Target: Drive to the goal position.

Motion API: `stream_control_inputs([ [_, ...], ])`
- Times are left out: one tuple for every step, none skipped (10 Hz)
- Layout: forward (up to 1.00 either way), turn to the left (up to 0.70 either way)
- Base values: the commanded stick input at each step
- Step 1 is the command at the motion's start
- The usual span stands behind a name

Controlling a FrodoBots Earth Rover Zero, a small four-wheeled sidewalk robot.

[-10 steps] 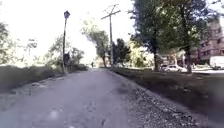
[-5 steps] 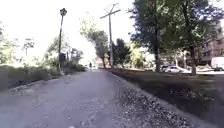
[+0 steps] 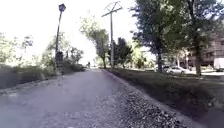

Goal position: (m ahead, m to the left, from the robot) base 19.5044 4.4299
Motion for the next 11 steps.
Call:
stream_control_inputs([
  [0.85, 0.00],
  [0.85, 0.00],
  [0.85, 0.05],
  [0.85, 0.23],
  [0.85, 0.34],
  [0.85, 0.34],
  [0.85, 0.34],
  [0.85, 0.34],
  [0.85, 0.03],
  [0.85, 0.00],
  [0.85, 0.00],
])
